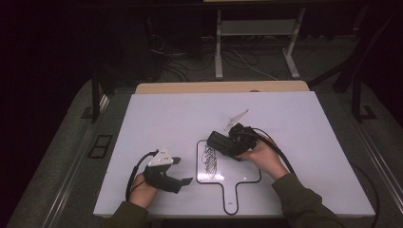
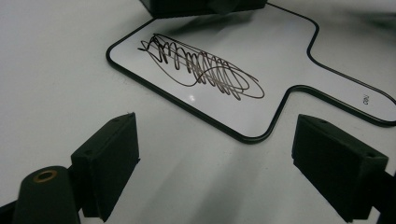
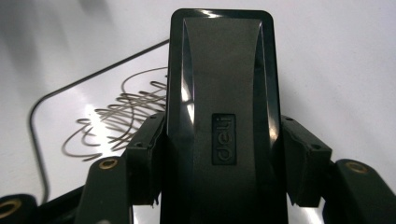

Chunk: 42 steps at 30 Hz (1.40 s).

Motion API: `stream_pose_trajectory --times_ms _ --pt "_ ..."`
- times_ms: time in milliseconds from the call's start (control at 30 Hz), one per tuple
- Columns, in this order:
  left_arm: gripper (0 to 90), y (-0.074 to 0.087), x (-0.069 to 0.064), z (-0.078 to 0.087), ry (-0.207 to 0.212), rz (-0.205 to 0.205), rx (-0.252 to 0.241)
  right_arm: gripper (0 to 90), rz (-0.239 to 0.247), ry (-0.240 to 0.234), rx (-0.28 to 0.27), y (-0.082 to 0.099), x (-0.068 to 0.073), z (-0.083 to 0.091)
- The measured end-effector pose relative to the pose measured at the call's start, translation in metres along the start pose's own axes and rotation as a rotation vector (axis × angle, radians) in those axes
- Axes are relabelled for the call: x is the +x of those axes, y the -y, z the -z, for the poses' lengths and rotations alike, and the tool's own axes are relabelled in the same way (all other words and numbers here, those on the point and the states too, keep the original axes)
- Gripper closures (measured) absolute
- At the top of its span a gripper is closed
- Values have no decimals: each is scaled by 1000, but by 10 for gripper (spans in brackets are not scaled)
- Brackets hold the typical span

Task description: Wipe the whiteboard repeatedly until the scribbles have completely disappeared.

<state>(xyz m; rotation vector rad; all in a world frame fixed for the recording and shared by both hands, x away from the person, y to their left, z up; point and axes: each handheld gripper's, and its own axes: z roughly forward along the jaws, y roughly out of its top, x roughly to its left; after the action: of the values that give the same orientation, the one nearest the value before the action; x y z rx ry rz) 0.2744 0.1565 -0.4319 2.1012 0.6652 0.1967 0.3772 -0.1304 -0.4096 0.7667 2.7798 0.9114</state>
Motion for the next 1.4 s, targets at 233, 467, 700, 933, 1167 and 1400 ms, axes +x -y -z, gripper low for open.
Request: stream_pose_trajectory --times_ms 233,467,700,933,1167,1400 --pt "137 0 -1 0 4 4 -6 387 12 2 31 -11 -2 -14" --pt "137 0 -1 0 6 3 -5 387 35 25 63 -18 0 -26" --pt "137 0 -1 0 7 -2 -1 387 53 45 84 -20 0 -33" --pt "137 0 -1 0 8 -2 -1 387 62 48 97 -21 2 -37" --pt "137 0 -1 0 8 -1 0 387 68 51 103 -21 3 -38" --pt "137 0 -1 0 9 -3 0 384 48 24 97 -21 0 -38"
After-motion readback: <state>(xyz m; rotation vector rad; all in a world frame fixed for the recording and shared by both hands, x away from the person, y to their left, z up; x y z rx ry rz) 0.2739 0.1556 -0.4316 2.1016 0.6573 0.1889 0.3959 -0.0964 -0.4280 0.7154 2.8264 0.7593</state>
